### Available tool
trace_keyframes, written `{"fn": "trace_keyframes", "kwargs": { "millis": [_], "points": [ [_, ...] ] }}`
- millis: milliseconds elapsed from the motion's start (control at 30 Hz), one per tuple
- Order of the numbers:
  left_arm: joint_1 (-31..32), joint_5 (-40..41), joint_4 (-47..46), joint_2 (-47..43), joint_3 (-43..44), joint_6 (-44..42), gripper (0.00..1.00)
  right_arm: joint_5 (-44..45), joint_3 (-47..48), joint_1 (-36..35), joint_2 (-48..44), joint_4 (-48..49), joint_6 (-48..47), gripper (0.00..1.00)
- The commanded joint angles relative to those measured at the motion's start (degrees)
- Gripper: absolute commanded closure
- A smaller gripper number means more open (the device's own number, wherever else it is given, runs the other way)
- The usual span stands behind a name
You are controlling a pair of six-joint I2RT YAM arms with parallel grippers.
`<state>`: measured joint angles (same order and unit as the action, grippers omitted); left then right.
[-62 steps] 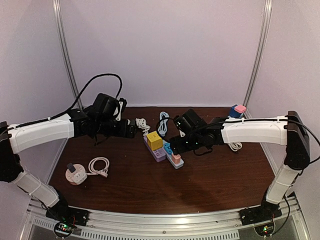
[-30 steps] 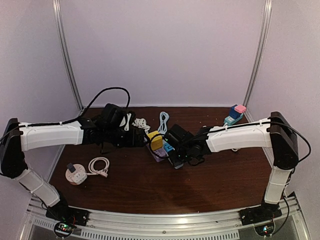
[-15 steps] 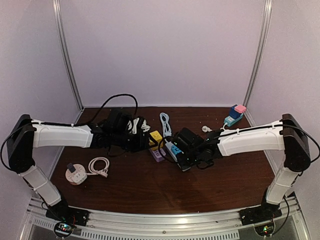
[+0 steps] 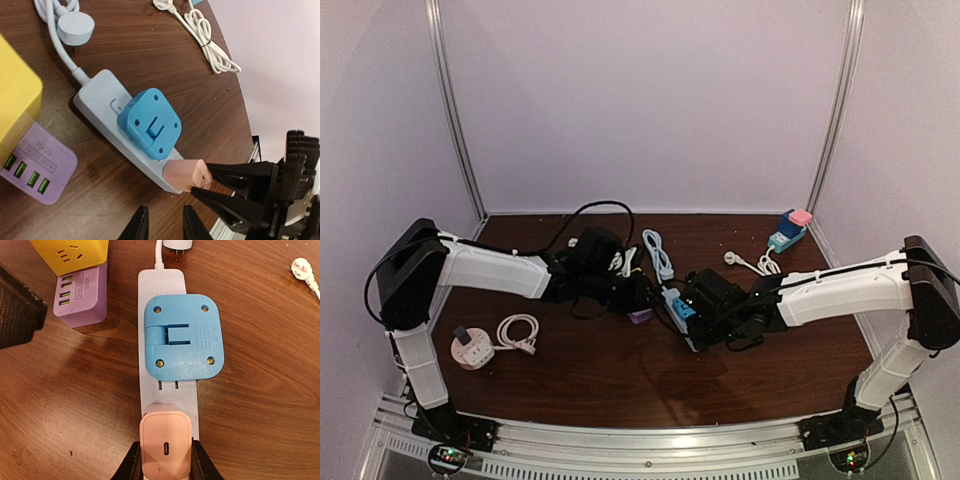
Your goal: Pull the plug off the socket
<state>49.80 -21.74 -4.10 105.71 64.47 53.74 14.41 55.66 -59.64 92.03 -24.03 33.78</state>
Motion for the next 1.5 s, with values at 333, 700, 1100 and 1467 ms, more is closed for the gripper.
{"fn": "trace_keyframes", "kwargs": {
  "millis": [333,700,1100,1467],
  "points": [
    [1.9,-3.6,-9.4,12.0,9.7,3.2,1.0,-1.1,-0.9,-1.7,-0.4,1.4,1.0,1.0],
    [2.1,-3.9,-8.1,17.9,14.4,1.2,1.0,-2.1,-0.2,-1.9,0.8,2.3,1.0,1.0],
    [2.2,-0.4,-0.1,19.5,15.8,-1.5,1.0,-1.2,2.0,-1.9,1.7,0.9,0.3,1.0],
    [2.4,5.1,13.0,22.4,19.6,-6.9,1.0,2.3,5.9,-1.9,2.4,-1.9,-1.2,1.0]
  ]
}}
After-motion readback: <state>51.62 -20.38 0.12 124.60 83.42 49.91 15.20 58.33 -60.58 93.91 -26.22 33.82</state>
